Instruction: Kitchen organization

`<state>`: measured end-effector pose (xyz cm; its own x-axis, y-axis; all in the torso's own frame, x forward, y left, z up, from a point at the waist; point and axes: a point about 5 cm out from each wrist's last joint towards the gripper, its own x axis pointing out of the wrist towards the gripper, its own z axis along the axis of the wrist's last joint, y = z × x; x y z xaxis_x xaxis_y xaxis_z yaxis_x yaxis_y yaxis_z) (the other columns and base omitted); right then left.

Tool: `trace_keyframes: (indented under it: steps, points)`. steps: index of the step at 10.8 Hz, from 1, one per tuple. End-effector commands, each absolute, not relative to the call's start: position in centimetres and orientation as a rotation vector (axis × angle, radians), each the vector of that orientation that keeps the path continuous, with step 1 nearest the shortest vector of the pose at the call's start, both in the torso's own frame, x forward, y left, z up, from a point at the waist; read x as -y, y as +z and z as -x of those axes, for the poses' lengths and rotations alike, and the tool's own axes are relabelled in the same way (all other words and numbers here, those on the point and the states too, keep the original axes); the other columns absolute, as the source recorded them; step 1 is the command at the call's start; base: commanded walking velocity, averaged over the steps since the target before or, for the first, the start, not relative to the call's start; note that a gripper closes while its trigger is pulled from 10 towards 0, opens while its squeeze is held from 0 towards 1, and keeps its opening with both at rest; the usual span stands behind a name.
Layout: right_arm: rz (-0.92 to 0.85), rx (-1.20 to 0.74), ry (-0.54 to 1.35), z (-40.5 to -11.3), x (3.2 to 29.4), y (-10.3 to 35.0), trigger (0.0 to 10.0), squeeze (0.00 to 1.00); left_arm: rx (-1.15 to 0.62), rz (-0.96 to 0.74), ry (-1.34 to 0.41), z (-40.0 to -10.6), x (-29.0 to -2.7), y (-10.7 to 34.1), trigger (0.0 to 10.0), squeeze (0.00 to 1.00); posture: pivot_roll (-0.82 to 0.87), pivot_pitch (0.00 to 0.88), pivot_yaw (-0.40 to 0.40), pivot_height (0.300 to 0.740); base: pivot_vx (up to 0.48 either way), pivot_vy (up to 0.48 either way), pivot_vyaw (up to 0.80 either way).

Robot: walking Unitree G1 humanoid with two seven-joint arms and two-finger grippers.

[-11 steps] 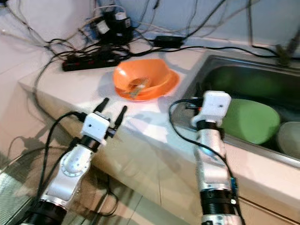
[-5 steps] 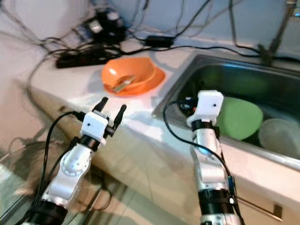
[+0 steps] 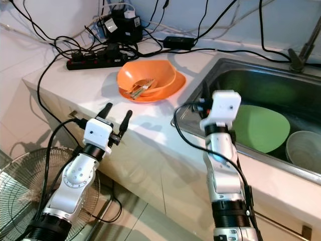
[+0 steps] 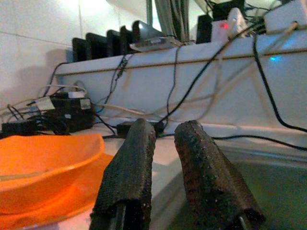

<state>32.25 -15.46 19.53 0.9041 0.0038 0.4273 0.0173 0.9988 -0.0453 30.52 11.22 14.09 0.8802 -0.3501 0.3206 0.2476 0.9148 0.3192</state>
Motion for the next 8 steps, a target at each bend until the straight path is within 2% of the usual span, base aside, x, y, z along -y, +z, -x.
trace_keyframes:
  steps: [1,4,6,8]
  points:
    - [0.046,0.473,0.018,-32.3,14.8,20.6,10.0,0.00,0.398,-0.273,-0.292,-30.6,-11.7,14.5,10.0,0.00,0.06,0.060,0.108,0.740,0.000,0.000,0.00]
    - [0.054,0.476,0.012,-32.2,14.7,20.6,10.0,0.00,0.423,-0.349,-0.323,-30.7,-11.2,14.7,10.0,0.00,0.06,0.054,0.112,0.740,0.000,0.000,0.00]
    - [0.083,0.503,0.015,-32.0,14.7,21.4,10.0,0.00,0.443,-0.456,-0.410,-30.6,-10.0,14.4,10.0,0.00,0.05,0.035,0.116,0.740,0.000,0.000,0.00]
    - [0.127,0.521,0.008,-32.1,14.8,21.9,10.0,0.00,0.472,-0.463,-0.437,-31.2,-8.8,15.0,10.0,0.00,0.04,0.012,0.125,0.740,0.000,0.000,0.00]
